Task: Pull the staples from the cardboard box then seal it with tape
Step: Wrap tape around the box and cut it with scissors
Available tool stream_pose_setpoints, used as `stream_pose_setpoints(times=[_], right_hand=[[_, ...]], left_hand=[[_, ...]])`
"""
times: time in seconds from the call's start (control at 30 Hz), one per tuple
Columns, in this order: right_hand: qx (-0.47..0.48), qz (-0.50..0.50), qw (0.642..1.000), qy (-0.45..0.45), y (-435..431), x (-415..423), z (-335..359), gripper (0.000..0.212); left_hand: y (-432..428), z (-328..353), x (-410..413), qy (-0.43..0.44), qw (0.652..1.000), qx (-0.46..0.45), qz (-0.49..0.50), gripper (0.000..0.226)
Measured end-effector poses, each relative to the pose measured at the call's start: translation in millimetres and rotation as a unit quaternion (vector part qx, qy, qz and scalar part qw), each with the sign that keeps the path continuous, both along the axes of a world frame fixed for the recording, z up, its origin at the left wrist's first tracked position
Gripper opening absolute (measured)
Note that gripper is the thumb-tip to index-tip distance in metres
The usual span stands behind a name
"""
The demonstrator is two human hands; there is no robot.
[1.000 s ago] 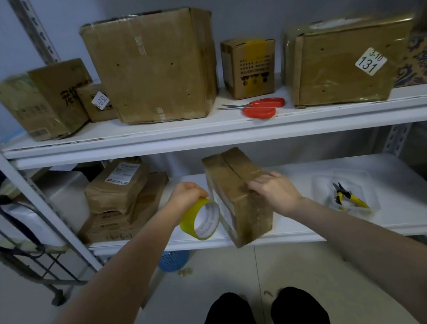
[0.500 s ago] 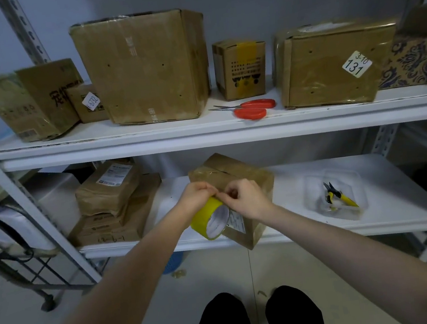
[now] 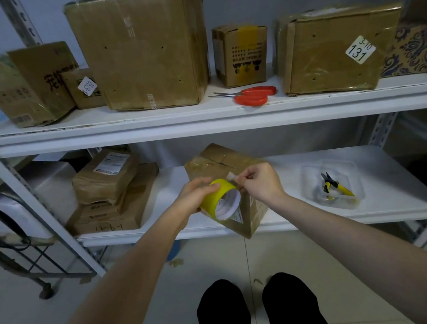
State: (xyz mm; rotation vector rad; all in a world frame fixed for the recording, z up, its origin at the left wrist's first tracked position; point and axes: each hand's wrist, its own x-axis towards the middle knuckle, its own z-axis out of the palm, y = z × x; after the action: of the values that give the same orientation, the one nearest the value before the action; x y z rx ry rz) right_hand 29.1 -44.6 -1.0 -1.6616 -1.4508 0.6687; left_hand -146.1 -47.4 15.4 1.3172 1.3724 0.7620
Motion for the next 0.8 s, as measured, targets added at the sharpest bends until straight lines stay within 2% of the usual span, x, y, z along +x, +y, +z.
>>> stream_pose_setpoints(times=[0.03, 0.13, 0.2, 0.3, 0.43, 0.67, 0.8], right_hand=[[0.001, -0.001, 1.0, 0.001, 1.0, 1.4, 2.3, 0.026], [0.008, -0.001, 0.999, -0.043, 5.9, 4.2, 9.4, 0.025], [0.013, -0.009, 0.998, -0.069, 9.6, 6.0, 15.5, 0.02], [0.015, -0.025, 0.996, -0.084, 19.6, 8.4, 21.2, 0.015], [0.029, -0.048, 0.992, -0.116, 33.2, 14.0, 29.5, 0.016], [0.052, -0.046, 0.982, -0.177, 46.7, 20.2, 23.0, 0.014], [0.042, -0.027, 0.979, -0.197, 53.6, 19.5, 13.2, 0.016]], left_hand=[[-1.0, 2.1, 0.8, 0.01, 1.0, 0.003, -0.018, 0.006], [-3.4, 1.6, 6.9, 0.001, 1.0, 0.009, -0.022, 0.017], [0.6, -2.9, 11.3, 0.031, 0.999, 0.02, -0.005, 0.022], [11.7, -3.9, 16.6, 0.079, 0.997, 0.017, 0.02, 0.018], [28.6, -13.4, 17.6, 0.171, 0.985, 0.002, 0.024, 0.044], [49.5, -13.5, 23.0, 0.261, 0.964, 0.033, 0.024, 0.052], [55.1, -21.6, 26.5, 0.271, 0.962, 0.026, 0.018, 0.06]])
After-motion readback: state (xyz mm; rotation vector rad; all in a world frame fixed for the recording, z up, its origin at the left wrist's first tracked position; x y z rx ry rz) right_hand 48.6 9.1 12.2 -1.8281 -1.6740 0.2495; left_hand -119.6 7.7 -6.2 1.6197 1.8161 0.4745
